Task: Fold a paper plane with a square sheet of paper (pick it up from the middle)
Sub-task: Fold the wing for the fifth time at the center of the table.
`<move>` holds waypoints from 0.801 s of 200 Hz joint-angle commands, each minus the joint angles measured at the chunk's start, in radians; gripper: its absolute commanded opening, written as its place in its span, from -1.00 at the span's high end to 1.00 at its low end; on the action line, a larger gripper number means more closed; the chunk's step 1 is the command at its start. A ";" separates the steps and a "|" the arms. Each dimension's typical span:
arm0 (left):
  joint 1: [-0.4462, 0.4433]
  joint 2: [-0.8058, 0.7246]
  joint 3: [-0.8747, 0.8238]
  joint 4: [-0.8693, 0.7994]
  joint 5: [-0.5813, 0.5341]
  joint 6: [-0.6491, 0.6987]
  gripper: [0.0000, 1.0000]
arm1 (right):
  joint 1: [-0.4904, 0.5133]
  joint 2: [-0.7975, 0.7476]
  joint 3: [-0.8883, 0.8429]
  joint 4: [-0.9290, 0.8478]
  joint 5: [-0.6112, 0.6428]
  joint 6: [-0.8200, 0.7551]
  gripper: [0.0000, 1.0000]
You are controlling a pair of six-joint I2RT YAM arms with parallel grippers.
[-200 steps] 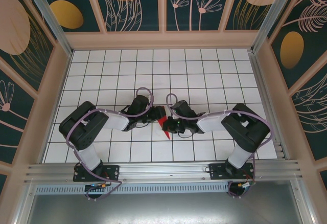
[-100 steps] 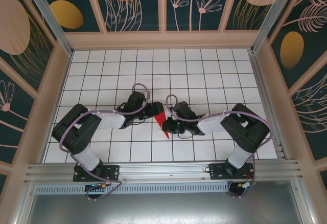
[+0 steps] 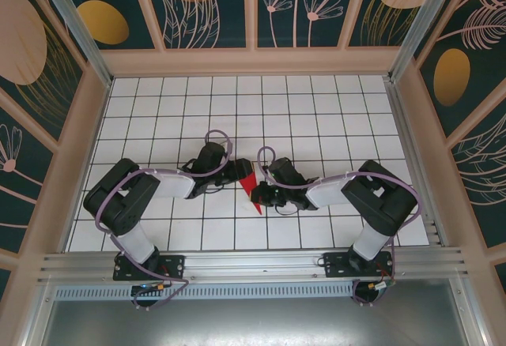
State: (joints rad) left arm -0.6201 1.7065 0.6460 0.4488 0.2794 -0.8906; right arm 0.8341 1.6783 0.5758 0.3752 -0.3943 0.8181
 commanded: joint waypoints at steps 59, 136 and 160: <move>0.070 0.080 0.045 -0.075 -0.089 0.059 -0.23 | 0.008 0.003 -0.076 -0.191 0.031 -0.022 0.88; 0.091 0.052 0.050 -0.096 -0.127 0.087 -0.25 | 0.003 -0.014 -0.095 -0.166 0.028 0.002 0.88; 0.098 0.035 0.052 -0.105 -0.126 0.103 -0.26 | 0.003 -0.023 -0.105 -0.159 0.026 0.009 0.88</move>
State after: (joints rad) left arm -0.5507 1.7420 0.6971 0.4217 0.2356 -0.8413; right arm 0.8341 1.6386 0.5312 0.3801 -0.3939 0.8204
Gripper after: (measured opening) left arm 0.628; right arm 0.063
